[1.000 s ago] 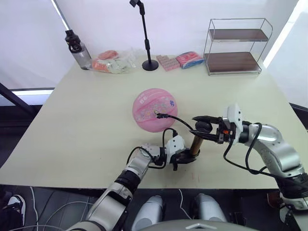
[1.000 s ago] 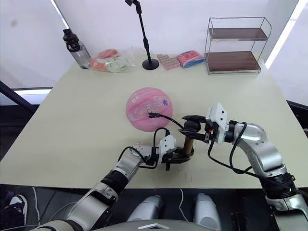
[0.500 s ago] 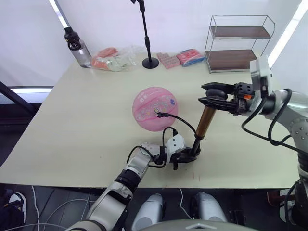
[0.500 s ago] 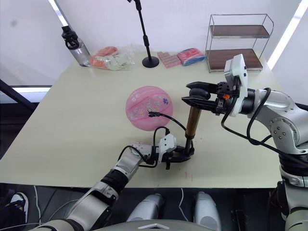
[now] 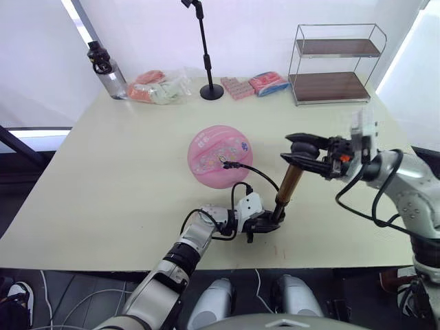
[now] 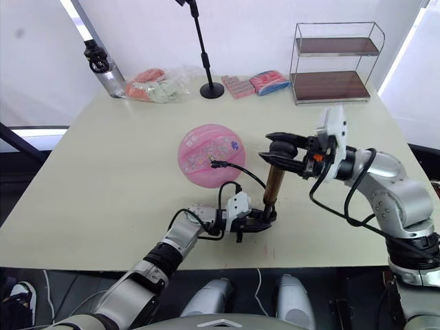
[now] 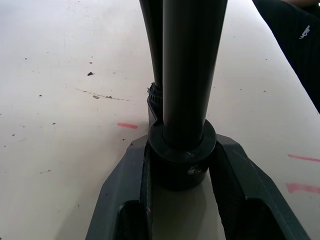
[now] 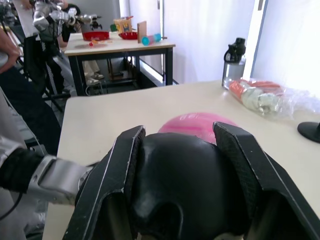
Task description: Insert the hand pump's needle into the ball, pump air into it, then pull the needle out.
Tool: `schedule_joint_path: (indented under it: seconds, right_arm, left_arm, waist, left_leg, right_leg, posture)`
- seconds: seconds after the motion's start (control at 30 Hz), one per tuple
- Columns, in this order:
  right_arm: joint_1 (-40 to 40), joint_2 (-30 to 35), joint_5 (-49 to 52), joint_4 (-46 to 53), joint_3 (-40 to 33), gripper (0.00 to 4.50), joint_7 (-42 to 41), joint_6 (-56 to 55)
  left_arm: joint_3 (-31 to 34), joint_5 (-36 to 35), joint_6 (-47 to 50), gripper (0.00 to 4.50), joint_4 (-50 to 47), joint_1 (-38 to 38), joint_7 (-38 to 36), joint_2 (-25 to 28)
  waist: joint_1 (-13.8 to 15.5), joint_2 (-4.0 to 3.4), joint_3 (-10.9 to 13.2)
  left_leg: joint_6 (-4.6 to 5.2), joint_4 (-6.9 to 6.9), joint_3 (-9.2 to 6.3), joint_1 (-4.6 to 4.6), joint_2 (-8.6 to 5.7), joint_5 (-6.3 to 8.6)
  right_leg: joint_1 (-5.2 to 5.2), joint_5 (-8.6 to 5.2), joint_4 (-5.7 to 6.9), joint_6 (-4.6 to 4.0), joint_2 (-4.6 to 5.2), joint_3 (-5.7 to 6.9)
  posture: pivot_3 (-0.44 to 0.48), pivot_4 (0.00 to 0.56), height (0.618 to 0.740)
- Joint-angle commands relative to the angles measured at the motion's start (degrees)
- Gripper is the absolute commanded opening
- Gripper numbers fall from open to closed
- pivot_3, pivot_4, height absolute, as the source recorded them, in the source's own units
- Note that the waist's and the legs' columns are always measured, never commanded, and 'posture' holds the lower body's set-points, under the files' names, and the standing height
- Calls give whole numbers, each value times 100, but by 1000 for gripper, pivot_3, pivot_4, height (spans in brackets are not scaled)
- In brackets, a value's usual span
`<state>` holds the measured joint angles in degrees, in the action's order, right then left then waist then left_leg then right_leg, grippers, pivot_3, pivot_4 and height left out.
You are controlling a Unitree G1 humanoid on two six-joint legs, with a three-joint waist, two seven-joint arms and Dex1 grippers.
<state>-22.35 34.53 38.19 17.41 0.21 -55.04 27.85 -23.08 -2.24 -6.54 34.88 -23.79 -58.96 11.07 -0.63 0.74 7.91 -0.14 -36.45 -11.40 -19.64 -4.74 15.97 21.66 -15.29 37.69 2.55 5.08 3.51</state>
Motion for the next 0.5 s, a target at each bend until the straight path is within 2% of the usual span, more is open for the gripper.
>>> schedule_joint_path:
  seconds: [0.03, 0.33, 0.5]
  right_arm:
    - [465, -80, -566, -459, 662, 1656, -289, -263]
    - [964, -274, -1603, -1332, 1254, 1656, -502, -1455]
    - [898, -160, -1384, -819, 1137, 1656, -598, -1324]
  left_arm:
    - [-43, 361, 447, 1107, 567, 298, 157, 314]
    - [-38, 353, 471, 1107, 521, 322, 178, 329]
    - [-36, 348, 475, 1107, 537, 310, 169, 326]
  waist:
    - [-1, 9, -8]
    - [3, 31, -23]
    - [3, 30, -33]
  left_leg:
    - [1, 0, 1, 5, 0, 0]
    - [3, 7, 18, 34, 1, 2]
    - [5, 14, 29, 47, 2, 4]
  right_leg:
    - [0, 0, 0, 1, -2, -7]
    - [0, 4, -2, 8, -3, -31]
    - [-4, 5, -4, 9, -2, -45]
  posture:
    - [0, 150, 740]
    - [0, 150, 740]
    - [0, 150, 740]
